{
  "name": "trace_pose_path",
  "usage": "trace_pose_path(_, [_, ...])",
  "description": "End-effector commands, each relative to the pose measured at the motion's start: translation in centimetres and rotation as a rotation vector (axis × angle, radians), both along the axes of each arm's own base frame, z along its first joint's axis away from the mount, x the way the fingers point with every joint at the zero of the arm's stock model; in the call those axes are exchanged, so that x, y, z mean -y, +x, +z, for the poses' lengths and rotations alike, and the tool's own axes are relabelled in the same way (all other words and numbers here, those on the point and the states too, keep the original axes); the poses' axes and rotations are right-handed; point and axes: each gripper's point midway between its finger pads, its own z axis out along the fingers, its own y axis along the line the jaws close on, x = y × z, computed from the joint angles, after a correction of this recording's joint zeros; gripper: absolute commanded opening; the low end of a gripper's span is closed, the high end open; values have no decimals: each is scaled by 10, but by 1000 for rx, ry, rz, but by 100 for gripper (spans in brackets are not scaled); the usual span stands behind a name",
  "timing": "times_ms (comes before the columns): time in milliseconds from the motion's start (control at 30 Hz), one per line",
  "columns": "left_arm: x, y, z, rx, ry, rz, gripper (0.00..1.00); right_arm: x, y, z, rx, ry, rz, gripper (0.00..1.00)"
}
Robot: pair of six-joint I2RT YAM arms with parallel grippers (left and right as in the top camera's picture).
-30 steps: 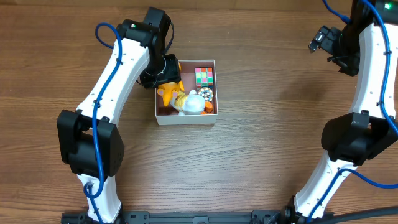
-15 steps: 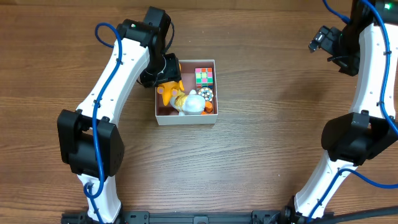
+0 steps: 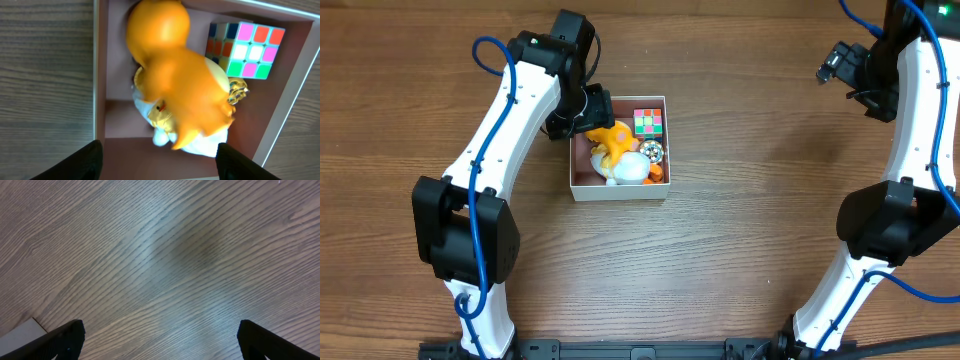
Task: Pack container
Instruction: 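Open the left gripper to release the figure in the box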
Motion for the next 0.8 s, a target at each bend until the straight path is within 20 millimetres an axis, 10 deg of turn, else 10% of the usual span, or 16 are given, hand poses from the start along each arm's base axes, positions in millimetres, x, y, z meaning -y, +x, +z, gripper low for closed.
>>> trace_pose_path(0, [1,3,-6,-2,7,4,73,0,1,3,11,0,-7,100])
trace_pose_path(633, [14,13,-7,53,-2,-30,71,0,1,3,11,0,-7,100])
trace_pose_path(767, [22,15,-13,52,-13,-47,47,0,1,3,11,0,-7,100])
